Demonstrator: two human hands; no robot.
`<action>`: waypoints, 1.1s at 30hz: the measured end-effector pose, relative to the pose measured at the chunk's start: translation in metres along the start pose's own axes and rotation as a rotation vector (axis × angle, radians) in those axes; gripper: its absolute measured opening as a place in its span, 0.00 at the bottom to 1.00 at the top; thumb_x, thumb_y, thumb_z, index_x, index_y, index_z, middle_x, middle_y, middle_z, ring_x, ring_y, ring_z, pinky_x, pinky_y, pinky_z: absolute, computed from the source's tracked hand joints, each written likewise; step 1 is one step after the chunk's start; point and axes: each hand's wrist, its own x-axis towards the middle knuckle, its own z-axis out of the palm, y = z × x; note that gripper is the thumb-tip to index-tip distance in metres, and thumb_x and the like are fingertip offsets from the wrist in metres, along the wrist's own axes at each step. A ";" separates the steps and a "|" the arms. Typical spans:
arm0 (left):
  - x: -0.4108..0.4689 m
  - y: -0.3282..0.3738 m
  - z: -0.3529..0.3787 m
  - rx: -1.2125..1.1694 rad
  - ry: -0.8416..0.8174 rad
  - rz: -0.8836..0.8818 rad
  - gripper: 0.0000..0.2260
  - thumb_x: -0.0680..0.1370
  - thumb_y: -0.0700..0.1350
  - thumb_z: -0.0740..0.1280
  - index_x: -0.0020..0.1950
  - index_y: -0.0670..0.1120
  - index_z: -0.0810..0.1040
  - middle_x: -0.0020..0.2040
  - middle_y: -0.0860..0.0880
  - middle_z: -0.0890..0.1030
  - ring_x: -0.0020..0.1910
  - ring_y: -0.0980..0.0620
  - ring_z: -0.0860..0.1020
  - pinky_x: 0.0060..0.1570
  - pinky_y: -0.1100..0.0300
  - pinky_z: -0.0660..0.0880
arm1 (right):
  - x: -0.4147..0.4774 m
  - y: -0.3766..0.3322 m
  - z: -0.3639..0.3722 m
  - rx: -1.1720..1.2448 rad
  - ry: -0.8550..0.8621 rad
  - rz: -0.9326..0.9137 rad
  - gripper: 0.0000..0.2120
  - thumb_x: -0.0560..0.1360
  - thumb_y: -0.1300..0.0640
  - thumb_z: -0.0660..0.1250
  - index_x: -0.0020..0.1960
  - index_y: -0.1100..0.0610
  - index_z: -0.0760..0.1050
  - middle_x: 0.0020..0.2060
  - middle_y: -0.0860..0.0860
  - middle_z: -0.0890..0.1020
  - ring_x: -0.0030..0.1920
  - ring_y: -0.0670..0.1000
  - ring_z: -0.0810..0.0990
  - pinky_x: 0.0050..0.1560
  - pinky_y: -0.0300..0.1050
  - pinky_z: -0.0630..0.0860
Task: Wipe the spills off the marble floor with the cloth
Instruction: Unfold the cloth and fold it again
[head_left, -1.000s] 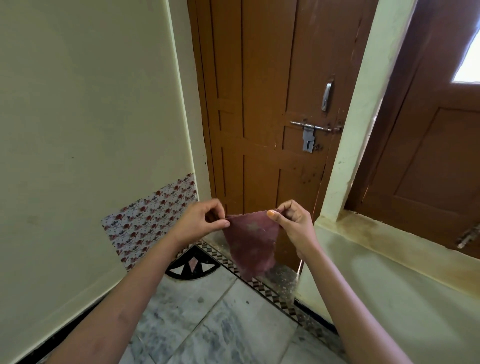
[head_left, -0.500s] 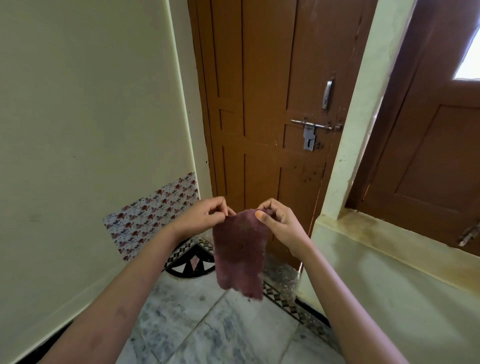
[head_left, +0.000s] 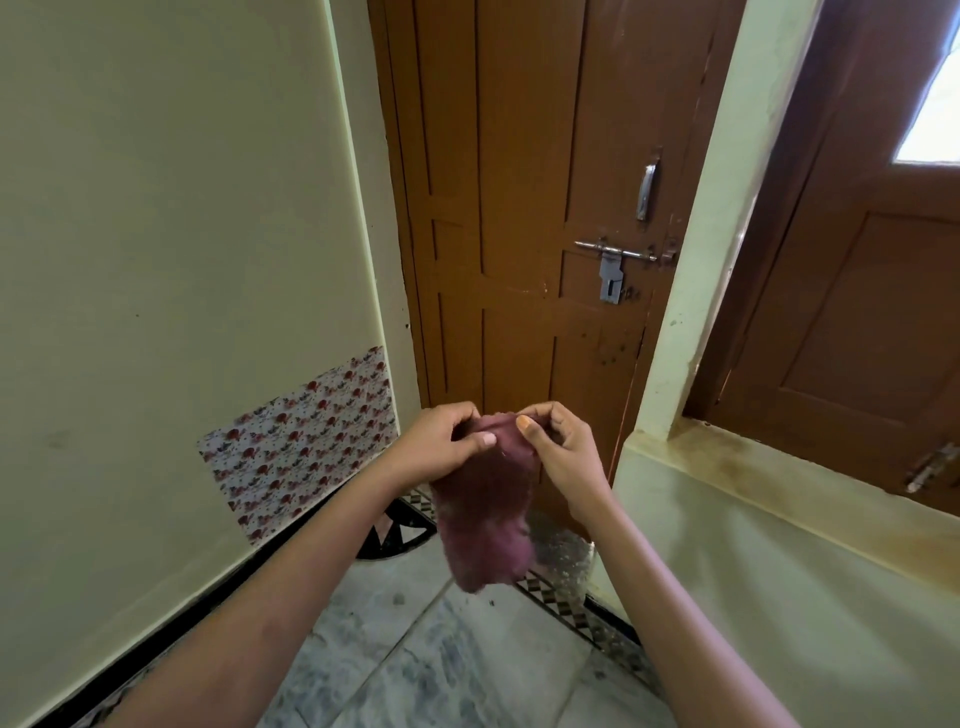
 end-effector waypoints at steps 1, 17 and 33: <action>0.002 0.003 -0.001 0.075 -0.014 0.005 0.04 0.78 0.48 0.65 0.46 0.48 0.74 0.42 0.52 0.77 0.44 0.53 0.76 0.37 0.63 0.68 | -0.002 0.003 0.001 0.037 0.017 0.037 0.05 0.78 0.57 0.63 0.51 0.56 0.77 0.46 0.52 0.81 0.47 0.50 0.80 0.45 0.38 0.78; 0.019 0.026 -0.041 -0.906 0.120 -0.406 0.11 0.78 0.40 0.63 0.60 0.44 0.76 0.46 0.44 0.79 0.44 0.47 0.78 0.47 0.55 0.77 | -0.039 0.071 0.006 1.151 0.117 0.806 0.31 0.72 0.29 0.53 0.58 0.52 0.75 0.59 0.61 0.78 0.60 0.66 0.76 0.64 0.65 0.69; 0.000 -0.036 0.008 -0.429 0.110 -0.522 0.18 0.81 0.43 0.58 0.71 0.49 0.67 0.61 0.45 0.77 0.50 0.49 0.75 0.51 0.56 0.73 | -0.028 0.041 0.010 0.578 0.050 0.998 0.06 0.80 0.62 0.58 0.54 0.62 0.73 0.44 0.58 0.78 0.44 0.56 0.77 0.46 0.51 0.75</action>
